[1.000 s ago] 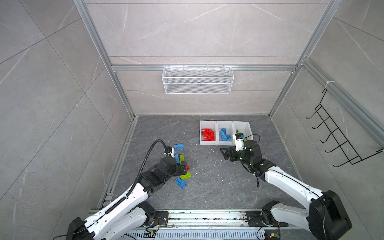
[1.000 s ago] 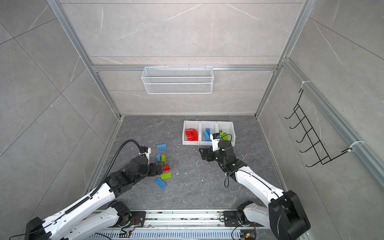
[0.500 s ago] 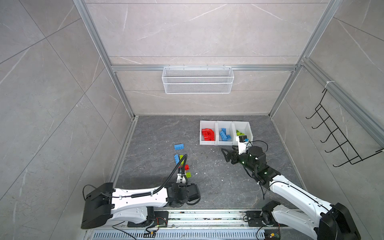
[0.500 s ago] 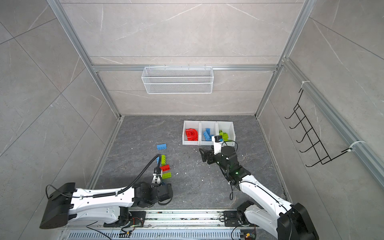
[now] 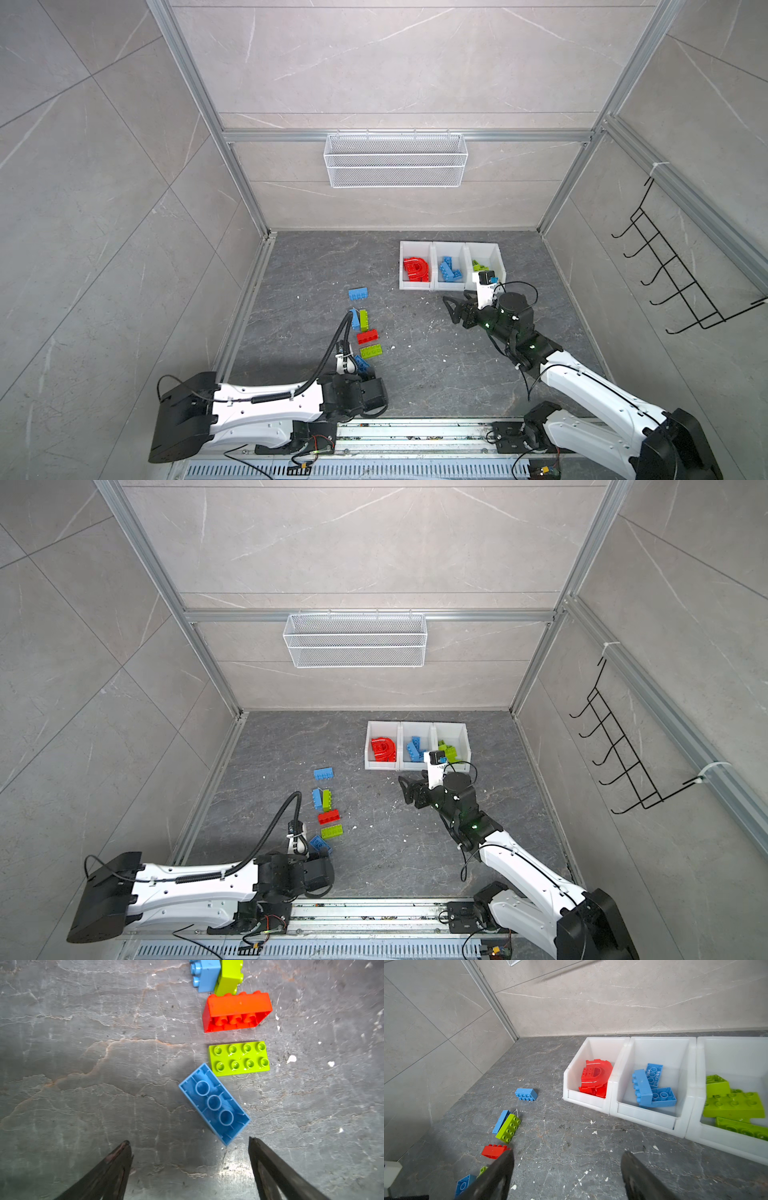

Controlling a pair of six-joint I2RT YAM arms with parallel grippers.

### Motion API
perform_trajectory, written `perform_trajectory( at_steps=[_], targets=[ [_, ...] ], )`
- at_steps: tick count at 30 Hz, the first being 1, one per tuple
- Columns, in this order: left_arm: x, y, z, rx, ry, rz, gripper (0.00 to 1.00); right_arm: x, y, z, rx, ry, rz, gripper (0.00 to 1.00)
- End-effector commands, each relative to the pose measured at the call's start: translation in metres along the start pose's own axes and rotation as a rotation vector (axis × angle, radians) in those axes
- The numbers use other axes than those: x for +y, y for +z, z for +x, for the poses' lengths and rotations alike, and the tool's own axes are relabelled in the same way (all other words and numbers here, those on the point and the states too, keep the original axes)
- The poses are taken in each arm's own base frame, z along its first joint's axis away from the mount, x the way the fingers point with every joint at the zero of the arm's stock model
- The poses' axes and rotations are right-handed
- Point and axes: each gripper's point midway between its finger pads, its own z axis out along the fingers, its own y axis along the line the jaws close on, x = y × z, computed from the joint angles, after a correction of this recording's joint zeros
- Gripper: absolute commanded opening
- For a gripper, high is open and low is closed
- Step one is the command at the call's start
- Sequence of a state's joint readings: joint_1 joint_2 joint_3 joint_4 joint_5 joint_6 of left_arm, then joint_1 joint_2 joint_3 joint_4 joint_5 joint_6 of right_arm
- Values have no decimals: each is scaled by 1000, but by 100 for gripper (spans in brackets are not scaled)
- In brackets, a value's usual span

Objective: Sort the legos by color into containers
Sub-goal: 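Lower the left gripper and grasp the blue 2x4 brick at the pile's near end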

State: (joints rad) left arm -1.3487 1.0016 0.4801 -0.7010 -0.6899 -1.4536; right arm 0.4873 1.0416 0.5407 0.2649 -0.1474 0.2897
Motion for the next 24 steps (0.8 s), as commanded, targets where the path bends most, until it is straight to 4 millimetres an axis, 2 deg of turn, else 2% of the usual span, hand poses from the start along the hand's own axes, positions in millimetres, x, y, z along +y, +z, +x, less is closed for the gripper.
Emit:
perform_trajectory(
  at_steps=[1,5,6,9,12,16,19,24],
  targets=[
    [8,-14,-25,-97,-61,19,91,22,13,5,65,-7,-105,74],
    [14,-26,-39,-129,-87,82,92,38,34,28,201,-29,-127,70],
    [13,-27,-37,-116,-87,109,89,41,37,33,221,-45,-123,69],
    [11,-25,-29,-78,-108,132,88,46,41,39,243,-78,-108,69],
    [-3,-19,-21,-50,-99,137,89,42,40,40,238,-88,-86,70],
    [-18,-10,-17,-45,-38,55,99,40,37,36,216,-89,-70,74],
    [-22,1,-17,-39,-9,-9,99,37,35,33,197,-89,-56,75],
    [-37,35,-5,59,-52,88,98,36,32,31,177,-95,-48,76]
  ],
)
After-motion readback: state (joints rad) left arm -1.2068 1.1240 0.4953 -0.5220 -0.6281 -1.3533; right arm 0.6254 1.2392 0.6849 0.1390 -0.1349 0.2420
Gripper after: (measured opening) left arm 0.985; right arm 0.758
